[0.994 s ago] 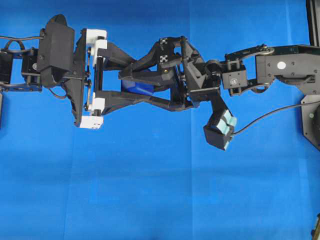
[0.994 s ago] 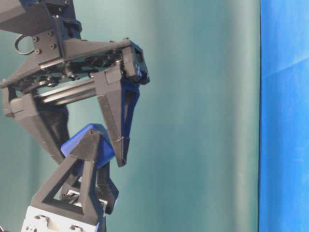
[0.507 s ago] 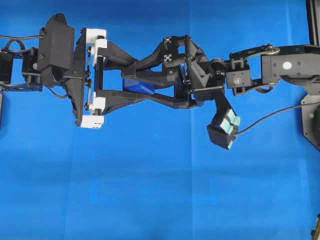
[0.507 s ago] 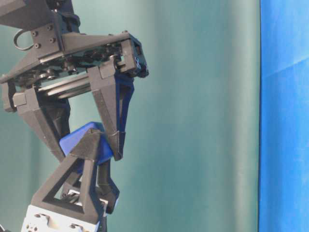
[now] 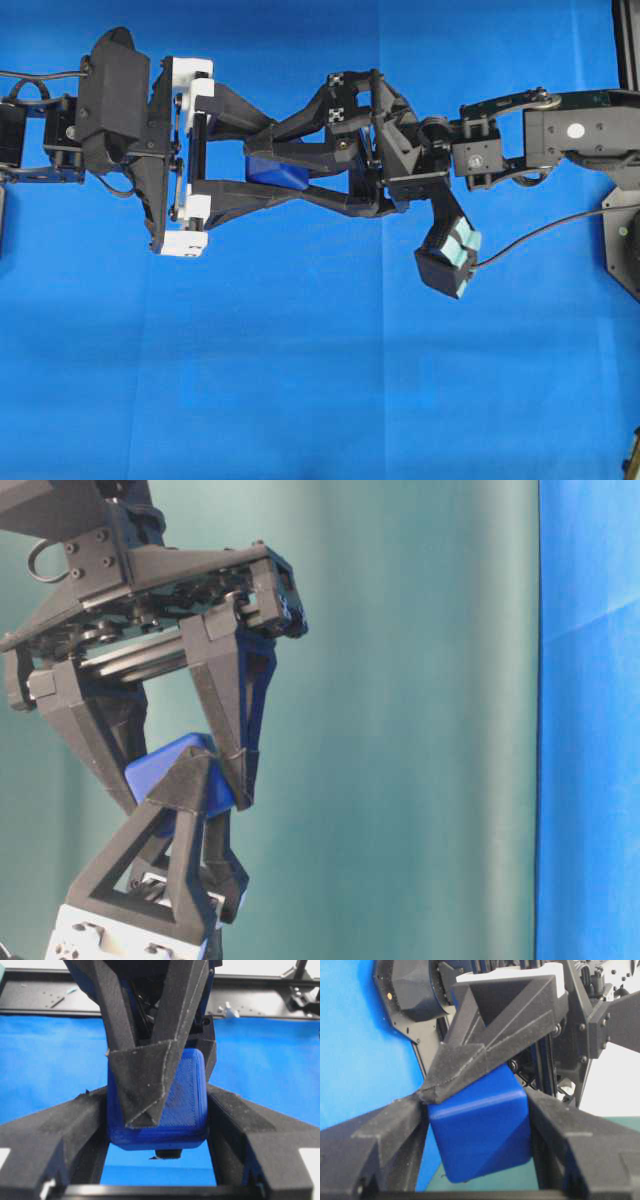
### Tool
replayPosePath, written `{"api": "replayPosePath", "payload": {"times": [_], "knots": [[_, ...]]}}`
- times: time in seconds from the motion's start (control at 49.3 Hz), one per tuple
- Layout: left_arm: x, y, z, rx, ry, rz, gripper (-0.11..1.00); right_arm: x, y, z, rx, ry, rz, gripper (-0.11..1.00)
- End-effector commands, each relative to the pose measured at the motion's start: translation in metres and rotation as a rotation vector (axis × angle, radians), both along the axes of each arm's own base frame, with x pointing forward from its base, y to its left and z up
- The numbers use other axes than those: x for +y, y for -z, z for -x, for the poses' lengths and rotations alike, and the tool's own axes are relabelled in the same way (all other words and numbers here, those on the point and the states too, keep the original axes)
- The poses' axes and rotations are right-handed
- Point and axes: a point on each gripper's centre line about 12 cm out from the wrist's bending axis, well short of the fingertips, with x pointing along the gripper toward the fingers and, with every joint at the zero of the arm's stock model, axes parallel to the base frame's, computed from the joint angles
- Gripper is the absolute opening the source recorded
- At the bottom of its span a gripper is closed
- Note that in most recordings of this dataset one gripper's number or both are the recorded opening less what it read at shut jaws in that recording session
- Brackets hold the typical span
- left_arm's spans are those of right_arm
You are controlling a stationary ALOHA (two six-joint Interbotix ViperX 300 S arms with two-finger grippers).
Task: Handover the blue block to the right arm after grasping it with the left arm, then place it in the designated position.
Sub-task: 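Bring the right gripper down over the cube and close on it, then open the left gripper and pull the cube away with the right gripper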
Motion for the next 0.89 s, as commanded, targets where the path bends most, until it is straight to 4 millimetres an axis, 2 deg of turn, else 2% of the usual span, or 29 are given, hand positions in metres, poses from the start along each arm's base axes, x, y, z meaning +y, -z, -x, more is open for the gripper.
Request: {"api": "replayPosePath", "payload": {"times": [0.0, 0.142, 0.284, 0.365, 0.669, 0.872], "knots": [[-0.002, -0.012, 0.0, -0.037, 0.005, -0.003, 0.48, -0.001, -0.015, 0.005, -0.036, 0.008, -0.019, 0.52], [-0.002, -0.014, 0.0, -0.048, 0.003, 0.009, 0.49, -0.001, -0.015, 0.005, -0.035, 0.01, -0.031, 0.51], [-0.002, -0.016, 0.001, -0.061, 0.003, 0.009, 0.84, -0.001, -0.015, 0.006, -0.035, 0.01, -0.032, 0.49], [-0.001, -0.015, 0.002, -0.057, 0.002, 0.009, 0.93, -0.001, -0.014, 0.006, -0.034, 0.01, -0.032, 0.47], [-0.001, -0.014, 0.002, -0.058, 0.001, 0.007, 0.93, 0.001, -0.015, 0.013, -0.035, 0.007, -0.04, 0.45], [-0.001, -0.013, 0.007, -0.057, 0.0, 0.009, 0.93, 0.002, -0.018, 0.032, -0.045, 0.009, -0.053, 0.45]]}}
